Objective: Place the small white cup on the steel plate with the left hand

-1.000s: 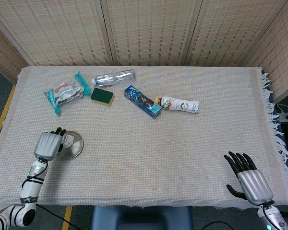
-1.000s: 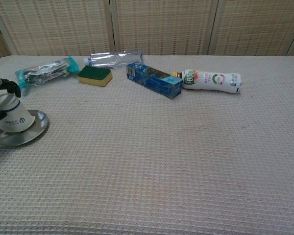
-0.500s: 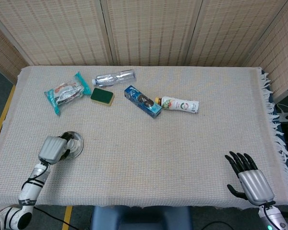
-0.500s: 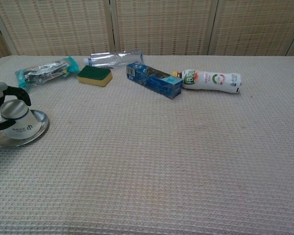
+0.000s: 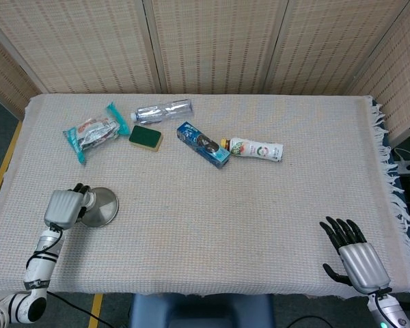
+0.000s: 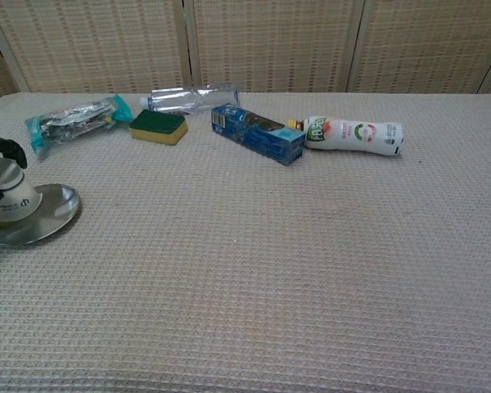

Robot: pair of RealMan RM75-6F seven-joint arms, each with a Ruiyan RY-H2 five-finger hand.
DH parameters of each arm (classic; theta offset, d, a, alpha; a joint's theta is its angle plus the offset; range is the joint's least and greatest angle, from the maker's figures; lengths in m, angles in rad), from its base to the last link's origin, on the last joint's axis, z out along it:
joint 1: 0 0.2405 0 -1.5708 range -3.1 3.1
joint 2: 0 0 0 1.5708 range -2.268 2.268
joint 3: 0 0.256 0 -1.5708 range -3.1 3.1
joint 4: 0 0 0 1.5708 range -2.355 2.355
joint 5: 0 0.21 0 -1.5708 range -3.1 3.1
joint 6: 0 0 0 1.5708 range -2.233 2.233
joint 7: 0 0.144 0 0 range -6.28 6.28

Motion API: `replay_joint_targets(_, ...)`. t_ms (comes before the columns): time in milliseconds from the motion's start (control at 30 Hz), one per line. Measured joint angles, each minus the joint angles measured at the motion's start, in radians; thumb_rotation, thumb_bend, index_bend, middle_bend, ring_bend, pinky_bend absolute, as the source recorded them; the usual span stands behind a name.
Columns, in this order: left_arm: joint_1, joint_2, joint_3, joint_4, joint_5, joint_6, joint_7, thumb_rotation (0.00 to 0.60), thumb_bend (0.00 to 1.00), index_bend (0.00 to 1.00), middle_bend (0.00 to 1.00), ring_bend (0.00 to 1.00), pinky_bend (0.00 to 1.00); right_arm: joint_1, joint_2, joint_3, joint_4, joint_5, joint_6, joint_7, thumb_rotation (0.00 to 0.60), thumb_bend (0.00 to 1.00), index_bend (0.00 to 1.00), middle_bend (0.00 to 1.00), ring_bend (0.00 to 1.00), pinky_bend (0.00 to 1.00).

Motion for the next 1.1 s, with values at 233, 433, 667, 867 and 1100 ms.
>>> replay_joint_targets(233, -0.011, 0.086, 0.011, -0.121, 0.004, -0.09, -0.136, 0.6, 0.44, 0.51, 0.69, 0.59, 0.74, 0.001, 0.001, 0.001, -0.001, 0.003, -0.002, 0.002, 0.527, 0.19, 0.0, 0.0, 0.0, 0.0)
replay_joint_targets(433, -0.024, 0.11, 0.004, -0.125, -0.002, -0.123, -0.21, 0.6, 0.45, 0.51, 0.69, 0.59, 0.74, 0.003, -0.001, 0.004, 0.002, 0.009, -0.008, -0.001, 0.526, 0.19, 0.0, 0.0, 0.0, 0.0)
replay_joint_targets(667, -0.036, 0.075, -0.01, -0.016, -0.051, -0.139, -0.203, 0.6, 0.45, 0.51, 0.69, 0.59, 0.74, 0.003, -0.004, 0.003, 0.001, 0.012, -0.009, -0.007, 0.526, 0.19, 0.0, 0.0, 0.0, 0.0)
replay_joint_targets(867, -0.031, 0.038, -0.016, 0.038, -0.063, -0.097, -0.181, 0.6, 0.45, 0.52, 0.7, 0.6, 0.75, 0.004, -0.005, 0.002, 0.001, 0.012, -0.014, -0.008, 0.527, 0.19, 0.0, 0.0, 0.0, 0.0)
replay_joint_targets(1100, -0.024, 0.066, -0.011, -0.026, -0.045, -0.108, -0.253, 0.6, 0.45, 0.52, 0.71, 0.61, 0.76, 0.0, -0.001, 0.001, -0.002, 0.006, -0.003, -0.004, 0.527, 0.19, 0.0, 0.0, 0.0, 0.0)
